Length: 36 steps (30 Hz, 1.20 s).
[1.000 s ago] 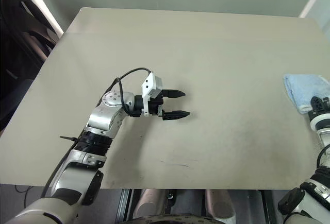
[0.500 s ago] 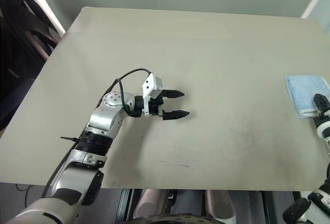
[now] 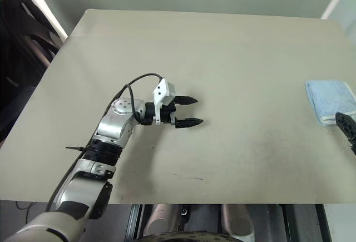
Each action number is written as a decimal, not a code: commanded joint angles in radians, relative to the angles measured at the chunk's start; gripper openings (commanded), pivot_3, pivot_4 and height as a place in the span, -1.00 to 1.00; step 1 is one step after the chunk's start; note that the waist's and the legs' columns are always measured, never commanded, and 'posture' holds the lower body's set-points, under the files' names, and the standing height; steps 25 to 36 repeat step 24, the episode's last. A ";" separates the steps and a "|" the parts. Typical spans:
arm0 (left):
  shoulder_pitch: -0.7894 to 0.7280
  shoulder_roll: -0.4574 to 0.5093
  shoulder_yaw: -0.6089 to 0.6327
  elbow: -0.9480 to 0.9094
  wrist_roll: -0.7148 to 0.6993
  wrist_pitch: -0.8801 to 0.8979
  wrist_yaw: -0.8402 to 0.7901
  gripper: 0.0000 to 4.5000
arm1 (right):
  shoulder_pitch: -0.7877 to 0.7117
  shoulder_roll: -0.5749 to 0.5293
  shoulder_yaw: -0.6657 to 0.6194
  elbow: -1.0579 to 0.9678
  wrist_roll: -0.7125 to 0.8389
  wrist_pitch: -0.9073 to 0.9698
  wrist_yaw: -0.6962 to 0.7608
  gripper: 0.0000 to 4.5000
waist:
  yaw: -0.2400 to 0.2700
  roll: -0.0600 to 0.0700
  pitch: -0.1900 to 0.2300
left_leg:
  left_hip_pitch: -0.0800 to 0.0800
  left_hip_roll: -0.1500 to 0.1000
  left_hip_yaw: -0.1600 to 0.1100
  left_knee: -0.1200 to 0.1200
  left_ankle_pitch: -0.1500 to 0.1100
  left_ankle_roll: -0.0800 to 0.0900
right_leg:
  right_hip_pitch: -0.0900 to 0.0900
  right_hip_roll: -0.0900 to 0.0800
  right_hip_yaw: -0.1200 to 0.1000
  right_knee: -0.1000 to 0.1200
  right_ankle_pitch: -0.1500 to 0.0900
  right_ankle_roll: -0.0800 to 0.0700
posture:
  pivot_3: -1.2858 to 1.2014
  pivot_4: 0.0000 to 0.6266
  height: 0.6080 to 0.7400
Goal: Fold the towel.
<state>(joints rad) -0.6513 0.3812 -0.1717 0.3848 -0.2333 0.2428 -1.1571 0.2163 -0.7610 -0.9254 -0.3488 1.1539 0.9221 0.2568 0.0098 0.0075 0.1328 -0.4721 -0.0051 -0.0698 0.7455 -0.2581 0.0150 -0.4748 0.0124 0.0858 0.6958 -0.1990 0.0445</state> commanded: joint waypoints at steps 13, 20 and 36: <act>0.111 0.089 0.181 -0.243 -0.247 0.024 -0.121 1.00 | -0.293 -0.126 0.614 -0.215 -0.366 -0.356 0.444 0.99 | 0.001 0.000 -0.001 | -0.005 0.000 -0.001 0.001 0.000 0.001 | -0.005 0.000 -0.002 0.000 0.006 -0.003 | 0.03 -0.52 0.36; 0.266 0.209 0.251 -0.437 -0.333 0.129 -0.097 1.00 | -0.373 -0.073 0.793 -0.134 -0.456 -0.423 0.572 0.99 | -0.001 0.000 -0.001 | -0.004 0.001 0.000 0.001 0.000 0.001 | -0.004 0.000 -0.002 0.000 0.004 -0.010 | 0.03 -0.52 0.36; 0.343 0.241 0.268 -0.519 -0.338 0.158 -0.049 1.00 | -0.423 -0.025 0.846 -0.103 -0.480 -0.437 0.594 0.99 | -0.001 0.000 -0.001 | -0.002 0.001 0.000 0.002 0.001 0.000 | -0.003 0.000 -0.002 0.000 0.007 -0.013 | 0.03 -0.52 0.36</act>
